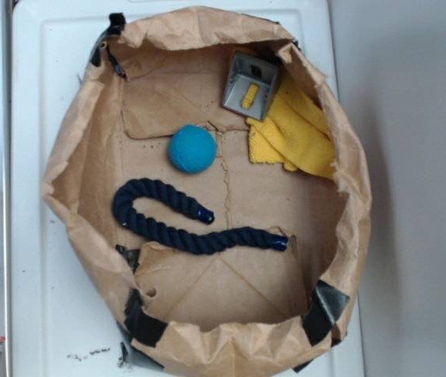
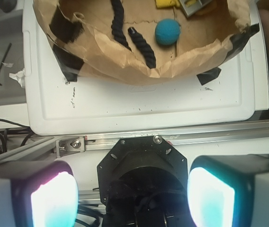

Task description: Grab the blue rope.

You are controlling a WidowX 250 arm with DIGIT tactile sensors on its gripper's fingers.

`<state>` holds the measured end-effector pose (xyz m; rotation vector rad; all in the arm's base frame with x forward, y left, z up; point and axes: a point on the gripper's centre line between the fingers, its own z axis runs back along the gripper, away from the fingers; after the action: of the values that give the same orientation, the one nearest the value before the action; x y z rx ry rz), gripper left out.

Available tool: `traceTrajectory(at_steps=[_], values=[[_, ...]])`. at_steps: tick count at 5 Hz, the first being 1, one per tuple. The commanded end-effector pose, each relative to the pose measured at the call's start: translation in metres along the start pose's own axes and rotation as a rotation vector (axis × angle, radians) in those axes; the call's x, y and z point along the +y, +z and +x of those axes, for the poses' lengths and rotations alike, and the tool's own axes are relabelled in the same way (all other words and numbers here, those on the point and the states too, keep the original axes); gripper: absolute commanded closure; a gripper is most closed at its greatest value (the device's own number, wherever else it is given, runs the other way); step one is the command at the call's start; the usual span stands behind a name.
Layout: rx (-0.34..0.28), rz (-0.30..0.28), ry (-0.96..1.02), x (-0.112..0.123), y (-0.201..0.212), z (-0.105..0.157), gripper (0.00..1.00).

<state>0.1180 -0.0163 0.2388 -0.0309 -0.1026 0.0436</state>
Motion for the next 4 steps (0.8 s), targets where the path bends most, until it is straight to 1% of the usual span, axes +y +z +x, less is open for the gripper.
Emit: traceTrajectory(at_steps=[1, 2, 3, 4], values=[[-0.064, 0.03, 0.114, -0.013, -0.009, 0.081, 0.0], [-0.088, 0.008, 0.08, -0.001, -0.023, 0.107, 0.0], [-0.123, 0.012, -0.018, 0.015, -0.052, 0.122, 0.0], [-0.101, -0.008, -0.026, 0.034, -0.075, 0.126, 0.0]])
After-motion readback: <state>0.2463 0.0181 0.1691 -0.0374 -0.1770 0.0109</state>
